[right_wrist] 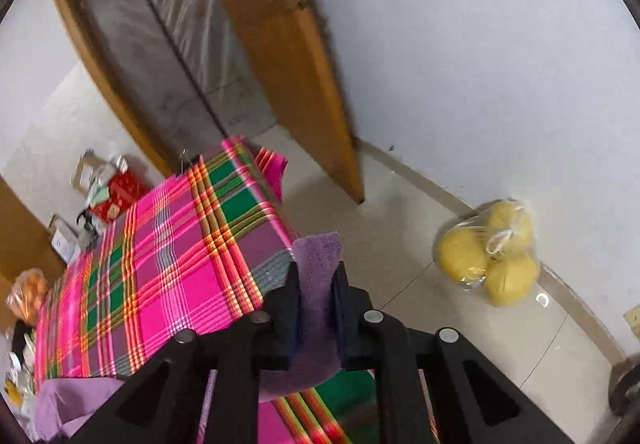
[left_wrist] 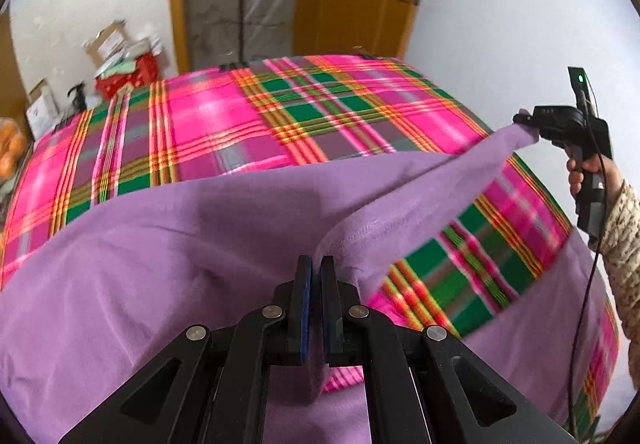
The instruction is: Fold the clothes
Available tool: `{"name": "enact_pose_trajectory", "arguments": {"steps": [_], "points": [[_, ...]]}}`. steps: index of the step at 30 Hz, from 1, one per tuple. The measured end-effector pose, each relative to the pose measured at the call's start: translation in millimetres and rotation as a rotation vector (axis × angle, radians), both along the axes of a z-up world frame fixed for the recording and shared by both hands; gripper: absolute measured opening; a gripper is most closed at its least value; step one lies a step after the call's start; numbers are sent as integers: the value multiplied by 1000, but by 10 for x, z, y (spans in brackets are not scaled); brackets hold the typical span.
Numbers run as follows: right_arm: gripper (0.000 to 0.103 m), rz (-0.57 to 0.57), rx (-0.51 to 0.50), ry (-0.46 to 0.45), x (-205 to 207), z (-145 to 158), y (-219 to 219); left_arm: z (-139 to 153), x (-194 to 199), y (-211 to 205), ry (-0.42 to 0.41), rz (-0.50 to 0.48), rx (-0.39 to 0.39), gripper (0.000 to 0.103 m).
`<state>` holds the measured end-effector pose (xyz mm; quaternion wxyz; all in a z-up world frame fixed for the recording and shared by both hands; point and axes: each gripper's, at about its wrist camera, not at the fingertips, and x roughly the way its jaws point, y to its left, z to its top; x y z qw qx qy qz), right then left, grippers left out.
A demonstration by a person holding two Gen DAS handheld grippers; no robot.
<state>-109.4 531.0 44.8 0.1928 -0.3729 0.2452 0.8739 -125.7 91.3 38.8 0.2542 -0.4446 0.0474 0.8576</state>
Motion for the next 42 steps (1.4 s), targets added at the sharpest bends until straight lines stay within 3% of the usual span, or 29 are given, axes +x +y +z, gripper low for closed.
{"name": "enact_pose_trajectory", "arguments": {"steps": [6,8,11,17,21,30,32,33,35,42], "points": [[36,-81,-33,56,151,27,77,-179,-166,-46,-48,55,6,4],[37,-115,-43,89,316,73,110,-206,-171,-37,-48,56,-2,4],[37,-91,-134,80,468,26,109,-212,-171,-40,-45,57,-1,4],[37,67,-275,73,483,-197,-166,-209,-128,-23,-41,52,-13,4],[37,100,-264,63,297,-253,-284,-207,-102,-24,-42,50,-17,4],[37,49,-280,68,22,-304,-231,-212,-87,-37,-42,50,-8,4],[27,34,-254,55,-8,-292,-241,-217,-88,-32,-41,51,-7,4],[15,29,-239,49,-22,-282,-246,-218,-89,-34,-41,51,-6,4],[7,28,-221,48,-44,-261,-252,-218,-93,-39,-43,51,-1,4],[5,19,-178,66,14,-40,-269,-187,-65,-51,-41,49,13,4]]}}
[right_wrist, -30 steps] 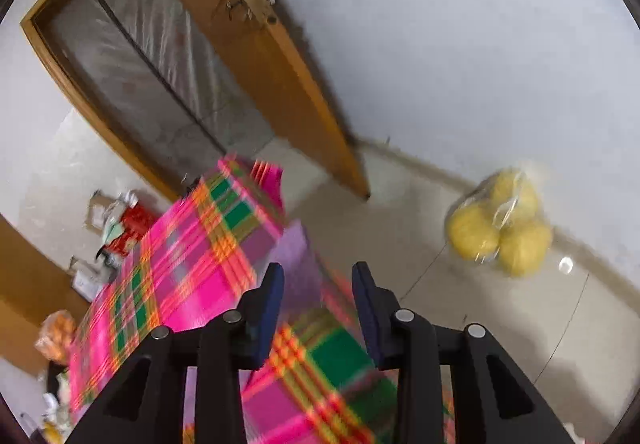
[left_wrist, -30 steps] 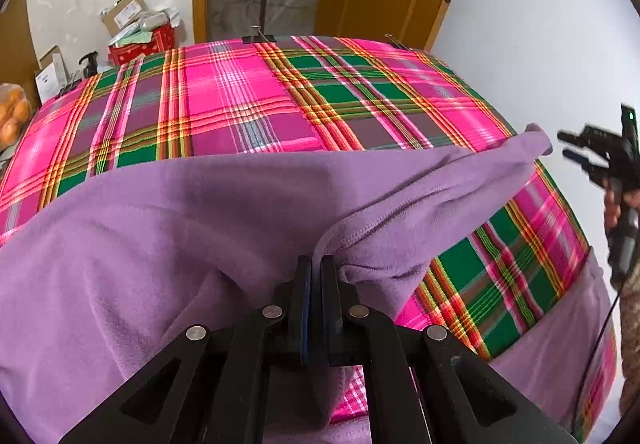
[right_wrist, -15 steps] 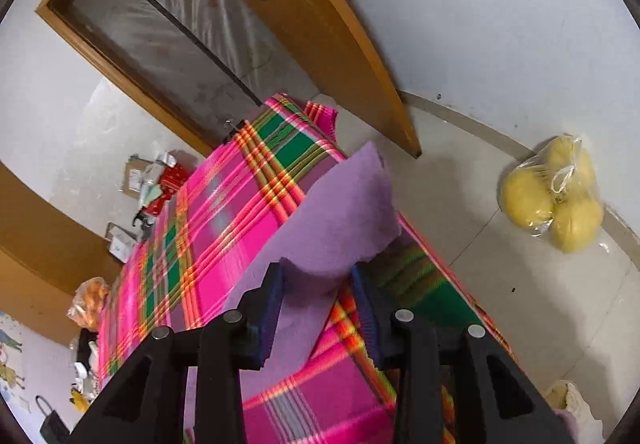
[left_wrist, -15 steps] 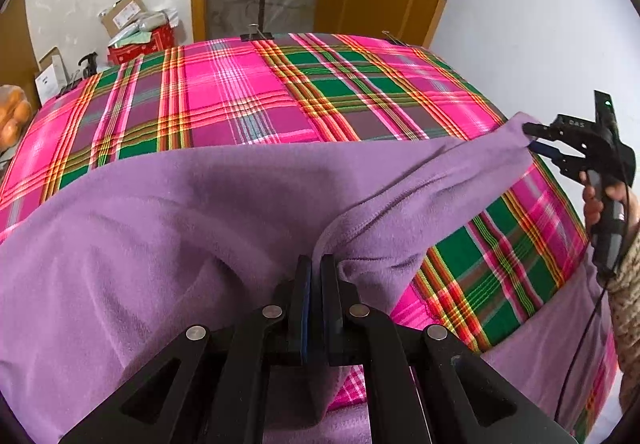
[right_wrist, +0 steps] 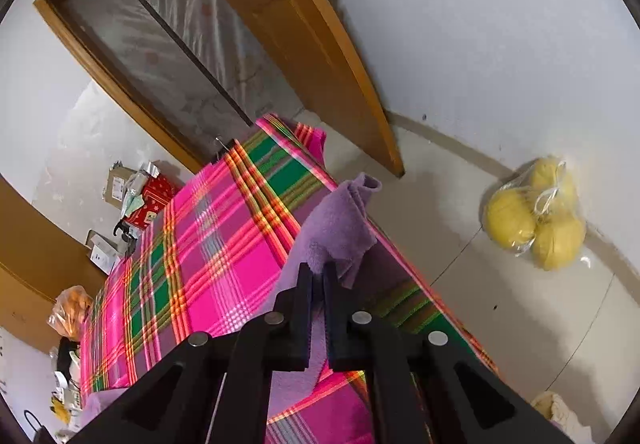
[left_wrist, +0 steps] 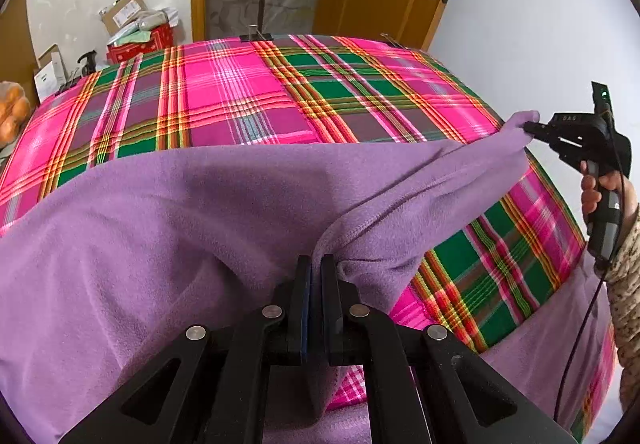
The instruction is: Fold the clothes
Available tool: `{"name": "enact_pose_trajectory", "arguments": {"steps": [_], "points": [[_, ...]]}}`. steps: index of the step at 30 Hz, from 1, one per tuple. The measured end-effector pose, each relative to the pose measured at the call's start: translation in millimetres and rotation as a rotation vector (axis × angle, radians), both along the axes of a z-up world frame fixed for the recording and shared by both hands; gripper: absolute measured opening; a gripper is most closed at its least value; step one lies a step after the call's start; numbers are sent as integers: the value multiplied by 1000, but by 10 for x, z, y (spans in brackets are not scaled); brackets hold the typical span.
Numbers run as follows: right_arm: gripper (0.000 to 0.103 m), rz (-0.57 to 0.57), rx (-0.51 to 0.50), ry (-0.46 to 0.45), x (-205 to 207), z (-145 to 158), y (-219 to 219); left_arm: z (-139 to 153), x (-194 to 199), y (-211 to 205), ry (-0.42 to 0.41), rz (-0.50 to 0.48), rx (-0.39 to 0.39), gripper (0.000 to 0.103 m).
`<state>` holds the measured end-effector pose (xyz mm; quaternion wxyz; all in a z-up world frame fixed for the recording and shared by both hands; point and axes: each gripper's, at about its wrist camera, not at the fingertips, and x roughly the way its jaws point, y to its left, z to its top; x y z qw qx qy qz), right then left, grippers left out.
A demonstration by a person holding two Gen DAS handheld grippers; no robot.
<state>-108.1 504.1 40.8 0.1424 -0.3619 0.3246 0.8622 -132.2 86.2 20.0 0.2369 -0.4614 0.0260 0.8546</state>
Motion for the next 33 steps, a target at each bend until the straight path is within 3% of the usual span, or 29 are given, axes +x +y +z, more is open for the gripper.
{"name": "enact_pose_trajectory", "arguments": {"steps": [9,15,26,29,33], "points": [[5,-35,-5,30,339,324,211,280,502,58,67,-131,50,4],[5,-86,-3,6,655,298,408,212,827,265,46,-241,-1,4],[1,-247,-33,-113,1042,-234,825,45,773,354,-5,-252,-44,5],[1,-261,-34,-98,1125,-237,846,54,789,354,-11,-257,-40,5],[2,-148,35,-5,1067,-46,563,82,817,354,-24,-266,-27,5]]}}
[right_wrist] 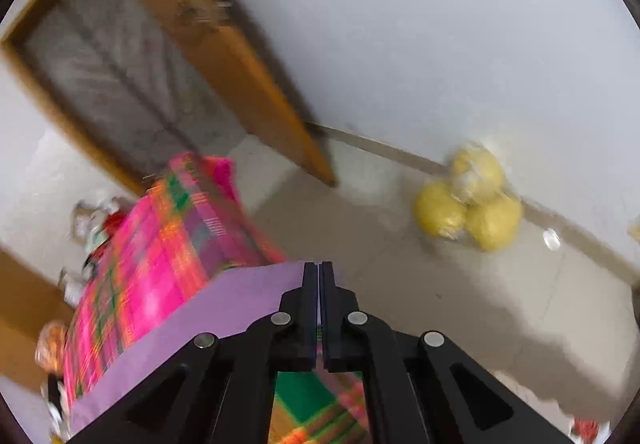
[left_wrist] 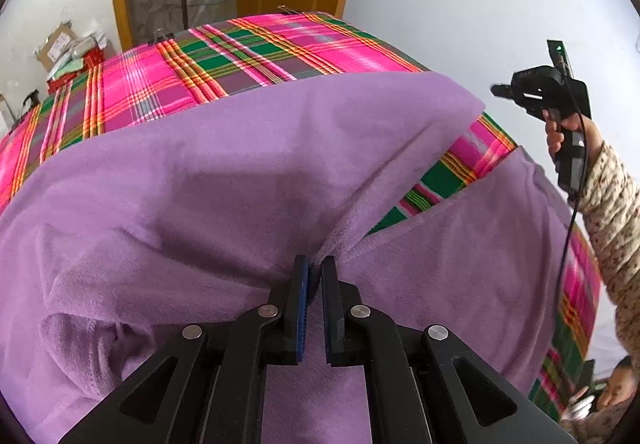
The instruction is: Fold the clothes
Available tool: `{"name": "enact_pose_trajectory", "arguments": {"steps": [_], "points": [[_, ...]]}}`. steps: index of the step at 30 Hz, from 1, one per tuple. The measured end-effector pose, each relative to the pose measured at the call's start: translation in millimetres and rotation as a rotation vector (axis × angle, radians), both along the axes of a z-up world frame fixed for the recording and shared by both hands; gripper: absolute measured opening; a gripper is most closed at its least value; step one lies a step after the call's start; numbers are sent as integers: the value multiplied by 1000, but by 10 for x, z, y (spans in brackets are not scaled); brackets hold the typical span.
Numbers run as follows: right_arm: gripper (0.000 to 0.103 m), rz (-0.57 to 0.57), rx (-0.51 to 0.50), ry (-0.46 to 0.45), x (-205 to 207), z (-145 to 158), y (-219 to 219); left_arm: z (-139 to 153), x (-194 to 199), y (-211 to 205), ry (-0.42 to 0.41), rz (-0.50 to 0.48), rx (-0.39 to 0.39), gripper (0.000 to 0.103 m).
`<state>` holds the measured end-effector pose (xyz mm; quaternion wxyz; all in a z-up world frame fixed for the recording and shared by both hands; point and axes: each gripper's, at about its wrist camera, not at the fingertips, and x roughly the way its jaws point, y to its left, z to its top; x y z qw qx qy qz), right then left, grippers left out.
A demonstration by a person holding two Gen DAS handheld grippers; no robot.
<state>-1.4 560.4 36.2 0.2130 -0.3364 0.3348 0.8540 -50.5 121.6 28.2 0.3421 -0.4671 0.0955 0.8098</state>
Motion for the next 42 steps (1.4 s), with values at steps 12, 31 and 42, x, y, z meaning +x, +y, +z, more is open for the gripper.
{"name": "enact_pose_trajectory", "arguments": {"steps": [12,31,42], "points": [[18,208,111,-87,-455,29,-509,139,79,9,-62,-65,94,5],[37,229,154,-125,-830,-251,-468,-56,-314,-64,-97,44,96,8],[6,182,197,-132,-763,-64,-502,-84,-298,-90,-114,55,105,8]]}}
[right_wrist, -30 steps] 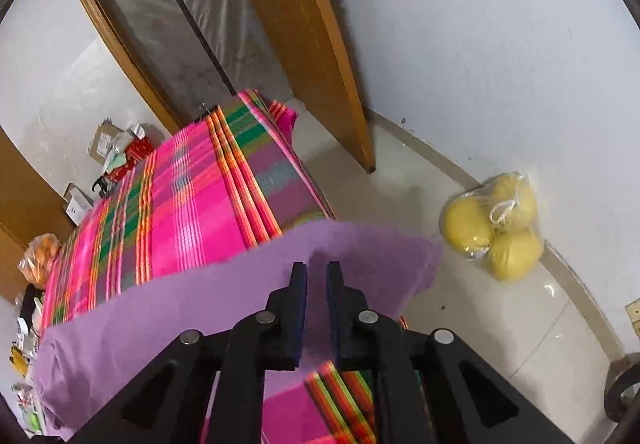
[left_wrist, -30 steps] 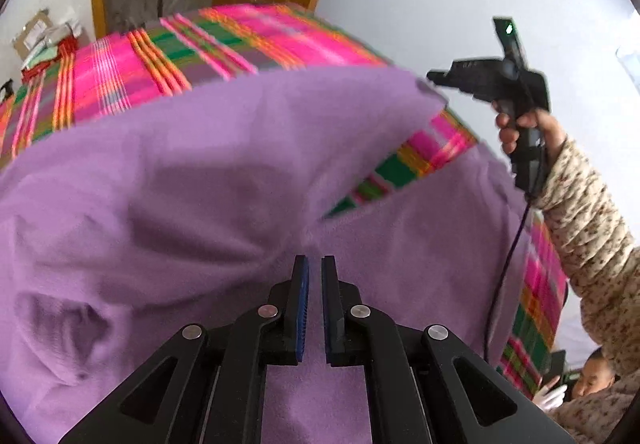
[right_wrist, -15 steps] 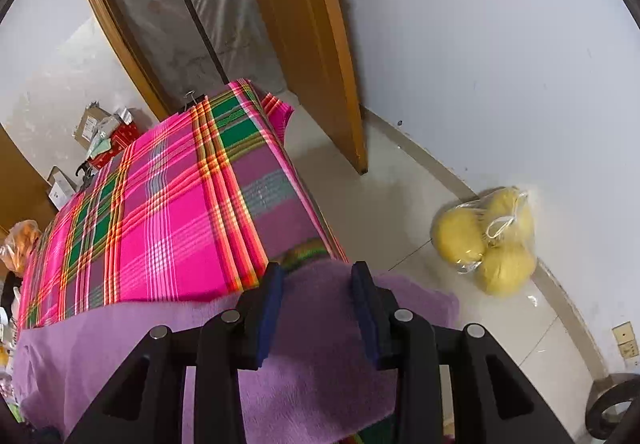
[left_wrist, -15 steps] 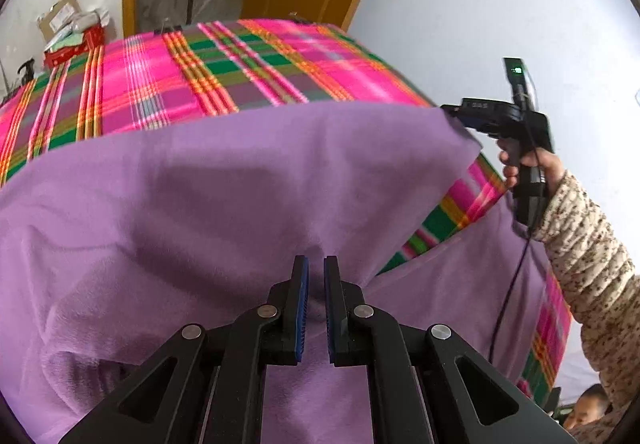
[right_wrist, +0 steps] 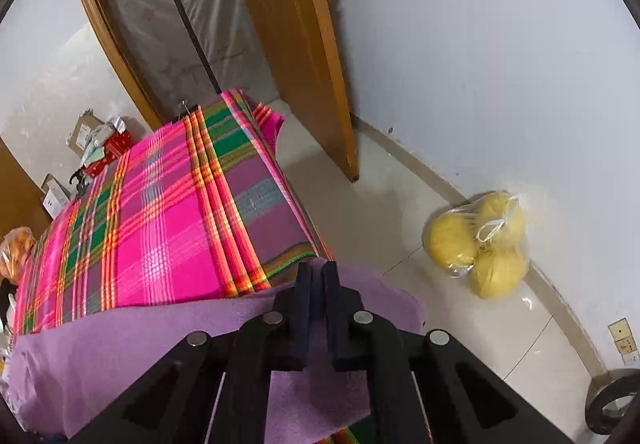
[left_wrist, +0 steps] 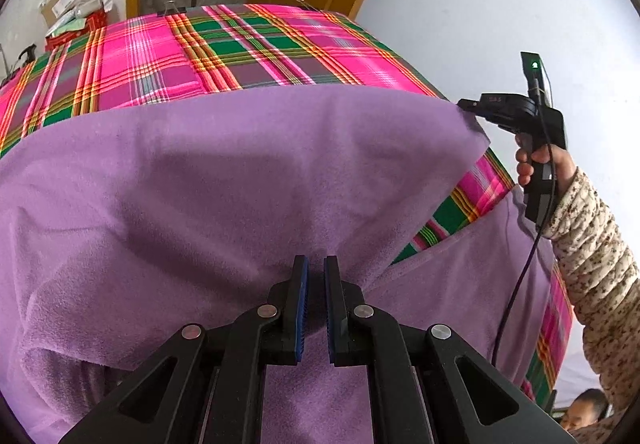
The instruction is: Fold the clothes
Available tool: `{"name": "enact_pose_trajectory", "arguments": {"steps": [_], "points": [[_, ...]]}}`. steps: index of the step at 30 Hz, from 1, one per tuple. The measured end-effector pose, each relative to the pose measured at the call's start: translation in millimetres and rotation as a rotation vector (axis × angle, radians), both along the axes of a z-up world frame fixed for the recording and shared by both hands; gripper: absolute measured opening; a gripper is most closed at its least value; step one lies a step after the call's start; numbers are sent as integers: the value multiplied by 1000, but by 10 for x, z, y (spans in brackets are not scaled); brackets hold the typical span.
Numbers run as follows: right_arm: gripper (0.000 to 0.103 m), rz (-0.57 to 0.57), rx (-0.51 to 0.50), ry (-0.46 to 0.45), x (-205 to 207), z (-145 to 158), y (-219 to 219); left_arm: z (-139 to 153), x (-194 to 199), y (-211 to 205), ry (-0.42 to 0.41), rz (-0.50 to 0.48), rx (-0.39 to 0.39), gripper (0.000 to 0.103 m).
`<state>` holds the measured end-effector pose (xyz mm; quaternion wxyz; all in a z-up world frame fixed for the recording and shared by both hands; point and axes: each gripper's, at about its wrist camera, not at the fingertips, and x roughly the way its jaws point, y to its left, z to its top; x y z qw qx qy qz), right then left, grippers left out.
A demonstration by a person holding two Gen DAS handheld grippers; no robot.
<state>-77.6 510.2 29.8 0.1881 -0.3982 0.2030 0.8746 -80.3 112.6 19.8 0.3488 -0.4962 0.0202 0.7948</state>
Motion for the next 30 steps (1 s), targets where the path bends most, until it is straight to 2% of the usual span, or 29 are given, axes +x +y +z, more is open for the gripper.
{"name": "enact_pose_trajectory", "arguments": {"steps": [3,6,8,10,15,18,20,22,23,26,27,30], "points": [[6,-20,24,61,13,141,6,3,-4,-5,5,2,0,8],[6,-30,41,60,-122,175,38,9,-12,7,19,10,-7,8],[6,-38,92,10,-257,121,37,14,-10,10,23,18,-7,8],[7,-38,83,-56,-366,-14,51,12,2,5,21,22,-7,8],[7,-178,76,-135,-273,-142,194,10,49,-9,18,21,-6,8],[8,-188,-30,-90,-98,-110,312,17,77,-10,11,23,5,8],[16,-157,-83,-30,65,-53,312,14,100,2,5,20,12,8],[30,-165,-137,-10,242,-57,336,23,139,14,8,13,16,8],[33,-175,-180,5,342,-79,351,27,161,18,8,8,18,8],[42,-192,-371,63,583,-200,425,33,211,38,11,2,18,8],[46,-194,-405,71,613,-237,438,32,217,53,10,1,16,8],[47,-196,-438,62,631,-329,405,48,252,80,8,-5,18,8]]}}
